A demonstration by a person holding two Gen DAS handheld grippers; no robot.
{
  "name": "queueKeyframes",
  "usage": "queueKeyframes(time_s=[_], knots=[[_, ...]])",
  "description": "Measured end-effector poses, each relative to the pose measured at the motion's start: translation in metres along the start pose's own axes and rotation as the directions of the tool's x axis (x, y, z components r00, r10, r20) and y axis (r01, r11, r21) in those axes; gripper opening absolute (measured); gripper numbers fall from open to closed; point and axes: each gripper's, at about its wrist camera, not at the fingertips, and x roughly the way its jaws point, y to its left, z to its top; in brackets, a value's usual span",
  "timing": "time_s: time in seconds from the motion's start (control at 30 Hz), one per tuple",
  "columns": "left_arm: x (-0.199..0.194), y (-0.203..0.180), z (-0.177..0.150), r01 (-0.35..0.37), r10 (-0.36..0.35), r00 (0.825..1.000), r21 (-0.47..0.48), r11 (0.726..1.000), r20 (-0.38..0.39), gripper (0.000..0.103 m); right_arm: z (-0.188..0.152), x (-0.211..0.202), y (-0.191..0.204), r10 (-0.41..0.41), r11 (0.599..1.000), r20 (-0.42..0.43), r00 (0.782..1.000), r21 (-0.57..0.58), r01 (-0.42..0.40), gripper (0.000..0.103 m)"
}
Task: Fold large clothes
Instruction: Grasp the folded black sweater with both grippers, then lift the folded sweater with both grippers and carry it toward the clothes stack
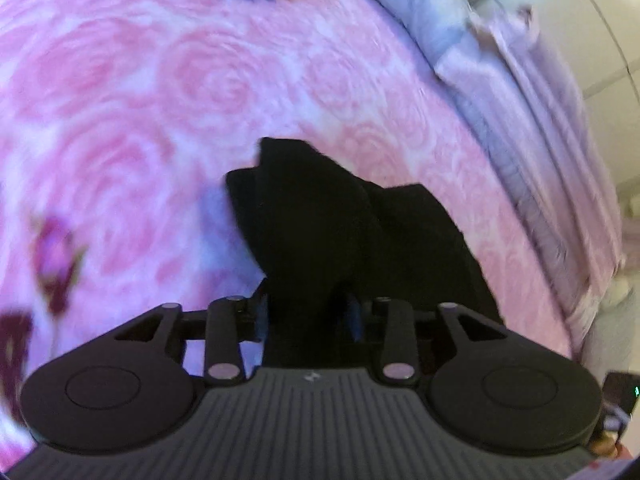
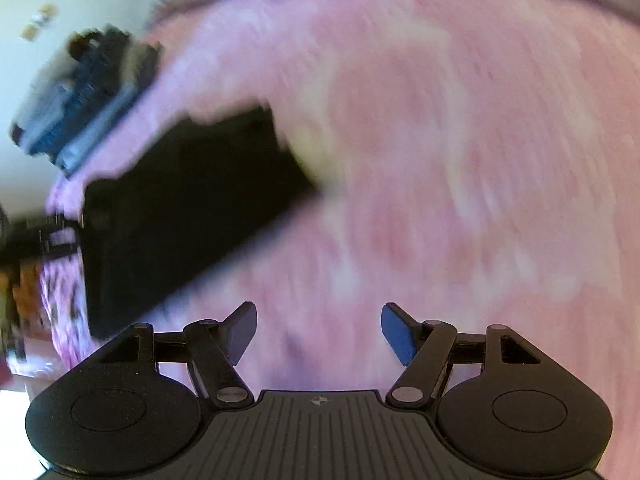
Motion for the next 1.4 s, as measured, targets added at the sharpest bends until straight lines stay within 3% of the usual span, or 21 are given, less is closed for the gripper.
queueKeyframes(time_s=[0.07,0.17,0.3,0.4,0.6,0.7,0.73,0.77,0.87,0.93,1.0,1.1,1.13,1.17,1.23,1.4], knots=[[-0.01,0.011,-0.013,0.005,-0.004,1.0,-0.054,0.999,0.02,0.042,0.031,0.009,0.001,0.081,0.995,0.016,0.997,-0.056,-0.08,0.068],[-0.02,0.021,-0.03,0.016,-0.012,0.999,-0.108,0.994,0.035,0.042,0.068,0.033,0.007,0.164,0.979,-0.017,0.986,-0.121,-0.164,0.075],[-0.018,0.027,-0.04,0.026,-0.021,0.999,-0.138,0.99,0.042,0.043,0.1,0.086,0.014,0.223,0.945,-0.162,0.961,-0.204,-0.254,0.079],[-0.007,0.032,-0.038,0.069,-0.064,0.997,-0.167,0.984,0.037,0.043,0.115,0.126,0.007,0.261,0.937,-0.27,0.927,-0.16,-0.311,0.079],[0.021,0.045,-0.024,0.162,-0.154,0.987,-0.22,0.962,0.054,0.043,0.128,0.158,0.002,0.442,0.876,-0.285,0.85,-0.068,-0.478,0.079],[0.029,0.047,-0.021,0.196,-0.189,0.98,-0.208,0.958,0.056,0.042,0.126,0.167,0.011,0.47,0.85,-0.311,0.826,-0.092,-0.519,0.067],[0.031,0.048,-0.02,0.202,-0.195,0.979,-0.204,0.958,0.054,0.041,0.126,0.17,0.014,0.486,0.844,-0.316,0.815,-0.072,-0.531,0.05],[0.034,0.048,-0.018,0.208,-0.202,0.978,-0.2,0.957,0.052,0.039,0.124,0.177,0.014,0.493,0.844,-0.323,0.808,-0.048,-0.535,0.04],[0.041,0.047,-0.01,0.221,-0.219,0.975,-0.175,0.959,0.03,0.031,0.116,0.176,0.015,0.505,0.841,-0.292,0.812,-0.042,-0.539,0.026],[0.042,0.039,0.001,0.212,-0.212,0.977,-0.097,0.972,0.009,0.027,0.112,0.166,0.009,0.515,0.845,-0.242,0.822,-0.017,-0.534,0.018],[0.043,0.028,0.012,0.209,-0.209,0.978,0.007,0.978,-0.003,0.024,0.105,0.149,0.005,0.518,0.848,-0.187,0.835,-0.016,-0.529,0.017],[0.056,0.024,0.024,0.217,-0.216,0.976,0.03,0.976,-0.037,0.025,0.094,0.138,-0.001,0.48,0.876,-0.135,0.867,0.017,-0.482,0.017],[0.059,0.025,0.025,0.215,-0.213,0.976,0.036,0.976,-0.045,0.033,0.09,0.138,-0.002,0.46,0.887,-0.132,0.878,0.026,-0.461,0.021],[0.06,0.027,0.024,0.205,-0.203,0.978,0.034,0.978,-0.046,0.039,0.088,0.14,-0.004,0.446,0.895,-0.13,0.886,0.044,-0.444,0.033],[0.059,0.037,0.02,0.221,-0.221,0.974,-0.009,0.975,-0.038,0.041,0.09,0.143,-0.007,0.461,0.887,-0.139,0.876,0.084,-0.454,0.043],[0.062,0.049,0.01,0.259,-0.261,0.965,-0.064,0.964,-0.018,0.037,0.092,0.148,0.001,0.453,0.892,-0.135,0.881,0.075,-0.447,0.046]])
